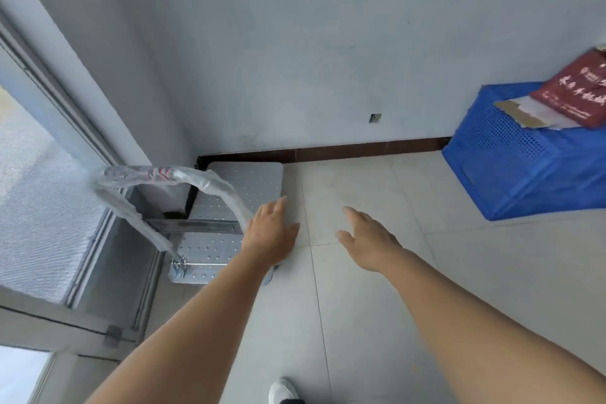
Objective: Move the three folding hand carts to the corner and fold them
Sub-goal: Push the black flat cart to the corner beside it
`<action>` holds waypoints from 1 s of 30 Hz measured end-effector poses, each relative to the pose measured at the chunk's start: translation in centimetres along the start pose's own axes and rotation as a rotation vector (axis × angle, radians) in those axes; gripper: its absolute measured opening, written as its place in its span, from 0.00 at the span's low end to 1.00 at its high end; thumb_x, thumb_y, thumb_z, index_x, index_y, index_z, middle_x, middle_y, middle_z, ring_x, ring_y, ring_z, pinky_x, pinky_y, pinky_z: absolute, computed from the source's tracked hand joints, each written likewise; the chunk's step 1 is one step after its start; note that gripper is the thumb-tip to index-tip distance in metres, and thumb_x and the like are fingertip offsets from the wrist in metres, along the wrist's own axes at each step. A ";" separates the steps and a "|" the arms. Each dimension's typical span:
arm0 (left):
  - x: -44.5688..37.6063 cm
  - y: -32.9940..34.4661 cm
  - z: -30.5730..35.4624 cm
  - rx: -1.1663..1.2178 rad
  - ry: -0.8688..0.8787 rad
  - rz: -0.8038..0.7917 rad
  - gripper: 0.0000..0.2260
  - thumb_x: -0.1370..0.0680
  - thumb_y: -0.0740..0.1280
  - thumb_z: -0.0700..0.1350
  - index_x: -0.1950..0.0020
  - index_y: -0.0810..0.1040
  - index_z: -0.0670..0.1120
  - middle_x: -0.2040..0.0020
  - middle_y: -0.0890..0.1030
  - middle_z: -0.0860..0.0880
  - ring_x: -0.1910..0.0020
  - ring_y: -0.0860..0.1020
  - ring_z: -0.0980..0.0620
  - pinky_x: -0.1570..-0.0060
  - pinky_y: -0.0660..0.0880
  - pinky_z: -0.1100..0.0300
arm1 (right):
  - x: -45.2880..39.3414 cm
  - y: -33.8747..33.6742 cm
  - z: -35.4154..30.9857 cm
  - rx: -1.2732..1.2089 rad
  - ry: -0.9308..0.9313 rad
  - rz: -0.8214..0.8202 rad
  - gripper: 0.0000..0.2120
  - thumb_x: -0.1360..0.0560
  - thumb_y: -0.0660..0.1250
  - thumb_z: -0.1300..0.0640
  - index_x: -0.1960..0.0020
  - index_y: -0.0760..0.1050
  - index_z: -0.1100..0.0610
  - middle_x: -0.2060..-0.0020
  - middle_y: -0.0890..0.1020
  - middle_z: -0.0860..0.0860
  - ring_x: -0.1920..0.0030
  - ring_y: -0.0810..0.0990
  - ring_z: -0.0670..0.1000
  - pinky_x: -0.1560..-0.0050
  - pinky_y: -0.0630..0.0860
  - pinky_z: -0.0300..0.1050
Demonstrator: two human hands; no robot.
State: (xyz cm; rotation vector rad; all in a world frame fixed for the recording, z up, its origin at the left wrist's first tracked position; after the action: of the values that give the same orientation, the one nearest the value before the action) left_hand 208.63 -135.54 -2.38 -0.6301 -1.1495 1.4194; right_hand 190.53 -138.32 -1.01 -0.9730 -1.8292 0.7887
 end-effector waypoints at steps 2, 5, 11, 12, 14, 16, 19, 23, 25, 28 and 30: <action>2.1 1.8 3.4 -0.008 0.050 -0.053 0.28 0.19 0.57 0.52 0.22 0.52 0.47 0.23 0.60 0.46 0.25 0.60 0.45 0.27 0.59 0.47 | 3.2 -0.4 3.3 -0.004 0.050 0.033 0.26 0.19 0.52 0.47 0.23 0.51 0.50 0.25 0.60 0.50 0.28 0.63 0.55 0.33 0.64 0.51; 5.8 4.6 8.8 -0.062 0.179 -0.121 0.28 0.19 0.56 0.52 0.22 0.51 0.48 0.24 0.63 0.44 0.27 0.63 0.44 0.29 0.61 0.47 | 8.6 -0.8 8.2 0.017 0.114 0.093 0.25 0.18 0.51 0.47 0.24 0.53 0.53 0.25 0.62 0.50 0.27 0.62 0.54 0.30 0.61 0.49; 12.8 9.1 18.3 -0.079 0.435 -0.211 0.28 0.19 0.57 0.52 0.22 0.52 0.48 0.25 0.64 0.46 0.27 0.63 0.46 0.29 0.62 0.50 | 18.3 -1.0 17.0 0.039 0.316 0.185 0.26 0.18 0.50 0.46 0.24 0.52 0.54 0.25 0.61 0.50 0.26 0.58 0.52 0.28 0.58 0.50; 13.8 9.8 19.8 -0.086 0.474 -0.228 0.28 0.20 0.57 0.52 0.22 0.52 0.48 0.24 0.63 0.46 0.27 0.63 0.46 0.29 0.61 0.51 | 19.8 -1.0 18.3 0.037 0.360 0.198 0.26 0.19 0.50 0.46 0.24 0.52 0.54 0.25 0.61 0.50 0.26 0.58 0.52 0.28 0.57 0.50; 15.5 11.0 22.5 -0.105 0.548 -0.264 0.28 0.20 0.57 0.52 0.22 0.52 0.48 0.24 0.62 0.47 0.26 0.63 0.46 0.29 0.61 0.51 | 22.5 -0.9 20.6 0.023 0.445 0.220 0.27 0.19 0.50 0.46 0.24 0.52 0.55 0.25 0.61 0.50 0.26 0.58 0.52 0.28 0.56 0.50; 16.8 12.2 25.3 -0.129 0.623 -0.302 0.28 0.20 0.57 0.52 0.22 0.53 0.47 0.24 0.62 0.47 0.26 0.62 0.47 0.29 0.60 0.52 | 24.9 -0.9 22.6 -0.005 0.521 0.244 0.28 0.19 0.51 0.45 0.24 0.52 0.56 0.25 0.62 0.51 0.26 0.58 0.52 0.28 0.57 0.50; 18.4 14.1 29.5 -0.175 0.749 -0.378 0.27 0.19 0.57 0.52 0.22 0.53 0.47 0.24 0.62 0.47 0.26 0.62 0.47 0.29 0.60 0.52 | 28.3 -1.1 25.3 -0.051 0.631 0.287 0.27 0.19 0.51 0.46 0.25 0.54 0.57 0.26 0.63 0.52 0.26 0.59 0.53 0.29 0.58 0.51; 19.7 15.6 34.6 -0.228 0.917 -0.489 0.27 0.19 0.56 0.52 0.22 0.52 0.48 0.24 0.62 0.47 0.27 0.63 0.47 0.28 0.60 0.52 | 32.5 -1.9 27.7 -0.119 0.776 0.334 0.26 0.19 0.51 0.46 0.24 0.54 0.57 0.25 0.62 0.52 0.25 0.57 0.53 0.28 0.56 0.50; 20.2 16.2 36.9 -0.244 0.991 -0.527 0.27 0.19 0.56 0.51 0.22 0.51 0.49 0.24 0.62 0.47 0.26 0.63 0.47 0.28 0.61 0.51 | 34.4 -2.4 28.6 -0.150 0.849 0.366 0.27 0.19 0.51 0.46 0.24 0.54 0.58 0.25 0.62 0.52 0.25 0.57 0.53 0.28 0.56 0.50; 21.4 17.1 40.0 -0.269 1.100 -0.557 0.27 0.19 0.56 0.52 0.22 0.51 0.49 0.24 0.61 0.47 0.26 0.63 0.47 0.27 0.61 0.51 | 37.0 -2.8 30.1 -0.187 0.948 0.430 0.27 0.19 0.52 0.46 0.24 0.53 0.58 0.25 0.61 0.52 0.24 0.56 0.54 0.27 0.55 0.50; 22.8 17.9 41.9 -0.282 1.168 -0.588 0.27 0.18 0.55 0.51 0.22 0.51 0.49 0.24 0.61 0.47 0.26 0.63 0.48 0.28 0.61 0.51 | 38.9 -2.6 31.2 -0.211 1.012 0.460 0.28 0.19 0.51 0.45 0.23 0.51 0.58 0.24 0.60 0.53 0.24 0.55 0.53 0.26 0.53 0.51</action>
State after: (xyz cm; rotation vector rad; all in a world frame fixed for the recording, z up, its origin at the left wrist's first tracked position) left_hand 159.35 -123.63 2.67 -1.0119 -0.4823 0.2319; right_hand 149.97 -109.70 4.54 -1.5846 -0.8177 0.2391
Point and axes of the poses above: each hand's wrist, its own x-axis away from the middle knuckle, its own y-axis out of the palm, z = x × y, the point moved 2 cm from there along -x, towards the middle knuckle
